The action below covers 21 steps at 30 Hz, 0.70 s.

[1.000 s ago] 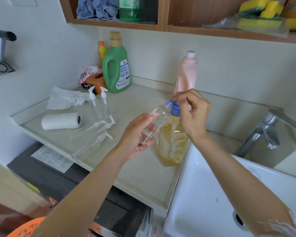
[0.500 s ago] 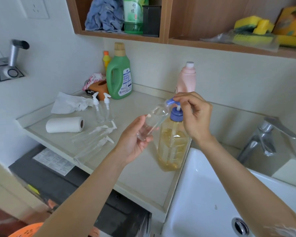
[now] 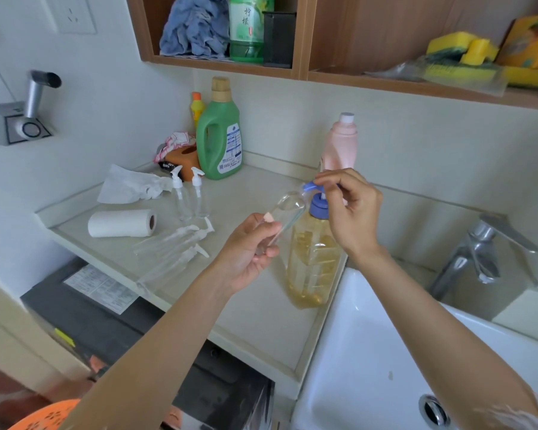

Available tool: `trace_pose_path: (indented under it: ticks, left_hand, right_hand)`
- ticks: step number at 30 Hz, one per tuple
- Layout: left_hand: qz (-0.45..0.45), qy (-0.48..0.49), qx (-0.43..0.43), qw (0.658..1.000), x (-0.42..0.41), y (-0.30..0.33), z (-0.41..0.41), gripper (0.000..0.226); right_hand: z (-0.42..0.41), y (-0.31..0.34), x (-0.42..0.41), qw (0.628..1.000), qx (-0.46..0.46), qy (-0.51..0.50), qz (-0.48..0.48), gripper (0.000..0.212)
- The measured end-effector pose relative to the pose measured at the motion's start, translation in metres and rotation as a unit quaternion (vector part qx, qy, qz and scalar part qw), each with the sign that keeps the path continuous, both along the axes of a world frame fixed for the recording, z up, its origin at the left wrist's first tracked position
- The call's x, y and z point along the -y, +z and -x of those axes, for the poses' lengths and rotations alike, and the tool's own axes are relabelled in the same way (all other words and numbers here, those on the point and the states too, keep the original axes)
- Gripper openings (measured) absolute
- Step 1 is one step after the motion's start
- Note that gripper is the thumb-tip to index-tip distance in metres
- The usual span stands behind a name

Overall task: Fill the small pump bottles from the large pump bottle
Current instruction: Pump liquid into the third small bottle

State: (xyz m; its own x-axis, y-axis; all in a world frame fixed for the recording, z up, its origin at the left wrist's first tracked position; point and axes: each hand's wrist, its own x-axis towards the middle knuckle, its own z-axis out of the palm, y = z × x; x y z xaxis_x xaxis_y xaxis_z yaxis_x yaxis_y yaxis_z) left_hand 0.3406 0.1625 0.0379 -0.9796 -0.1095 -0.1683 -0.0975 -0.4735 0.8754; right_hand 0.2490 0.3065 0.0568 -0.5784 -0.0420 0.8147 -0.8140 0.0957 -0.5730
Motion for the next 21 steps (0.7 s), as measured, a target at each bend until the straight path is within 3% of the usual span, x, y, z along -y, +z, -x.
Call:
trace_pose_path:
  ticks: [6, 15, 21]
  left_hand:
    - [0.006, 0.003, -0.009, 1.000, -0.001, 0.005, 0.000, 0.023]
    - [0.010, -0.012, 0.011, 1.000, -0.001, -0.004, 0.004, 0.034]
    - [0.013, 0.003, 0.034, 0.999, 0.001, -0.003, 0.007, 0.033]
  right_hand:
    - [0.002, 0.008, -0.004, 1.000, 0.021, 0.016, -0.015, 0.030]
    - [0.004, -0.012, 0.007, 0.999, 0.009, 0.010, 0.042, 0.022]
    - [0.001, -0.012, 0.005, 1.000, 0.010, -0.003, 0.016, 0.024]
